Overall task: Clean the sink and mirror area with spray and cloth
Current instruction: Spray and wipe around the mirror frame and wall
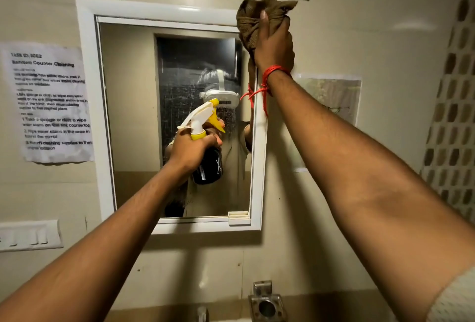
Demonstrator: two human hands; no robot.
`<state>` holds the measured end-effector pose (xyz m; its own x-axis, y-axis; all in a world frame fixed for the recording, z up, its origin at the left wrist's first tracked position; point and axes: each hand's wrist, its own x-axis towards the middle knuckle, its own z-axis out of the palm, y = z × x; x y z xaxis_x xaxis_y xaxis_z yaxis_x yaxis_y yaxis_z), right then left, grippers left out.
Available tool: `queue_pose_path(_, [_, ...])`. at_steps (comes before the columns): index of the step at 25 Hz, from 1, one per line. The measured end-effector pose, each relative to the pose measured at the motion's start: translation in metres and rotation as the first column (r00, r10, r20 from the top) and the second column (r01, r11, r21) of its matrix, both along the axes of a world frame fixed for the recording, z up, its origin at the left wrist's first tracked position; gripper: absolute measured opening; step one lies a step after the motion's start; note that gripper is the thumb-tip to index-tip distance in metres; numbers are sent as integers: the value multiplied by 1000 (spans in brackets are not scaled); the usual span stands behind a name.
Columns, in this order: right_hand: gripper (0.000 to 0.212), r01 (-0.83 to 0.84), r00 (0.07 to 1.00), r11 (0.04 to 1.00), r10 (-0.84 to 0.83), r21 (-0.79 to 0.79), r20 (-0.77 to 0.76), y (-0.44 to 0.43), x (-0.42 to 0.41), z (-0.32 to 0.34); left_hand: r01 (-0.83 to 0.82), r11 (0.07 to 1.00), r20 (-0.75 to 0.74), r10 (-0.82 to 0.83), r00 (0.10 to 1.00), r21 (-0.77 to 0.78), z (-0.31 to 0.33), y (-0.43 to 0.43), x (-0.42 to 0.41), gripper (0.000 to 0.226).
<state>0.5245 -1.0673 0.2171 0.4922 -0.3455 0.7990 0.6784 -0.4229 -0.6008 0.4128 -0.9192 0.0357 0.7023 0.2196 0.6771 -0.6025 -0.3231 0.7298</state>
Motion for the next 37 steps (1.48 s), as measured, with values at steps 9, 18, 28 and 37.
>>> queue_pose_path(9, [51,-133,984,991,135,26,-117,-10,-3,-198,40,995,-117,-51,992,-91,-55,-11,-15,25])
queue_pose_path(18, [28,-275,838,825,457,494,-297,-2,-27,-399,-52,989,-277,12,961,-137,-108,-13,-37,21])
queue_pose_path(28, [43,218,746,167,607,962,-275,83,-35,-390,-83,991,-235,56,970,-106,-92,1,-49,13])
queue_pose_path(37, [40,98,651,377,676,921,-346,189,-130,-417,-124,992,-219,125,968,16,-66,60,-63,25])
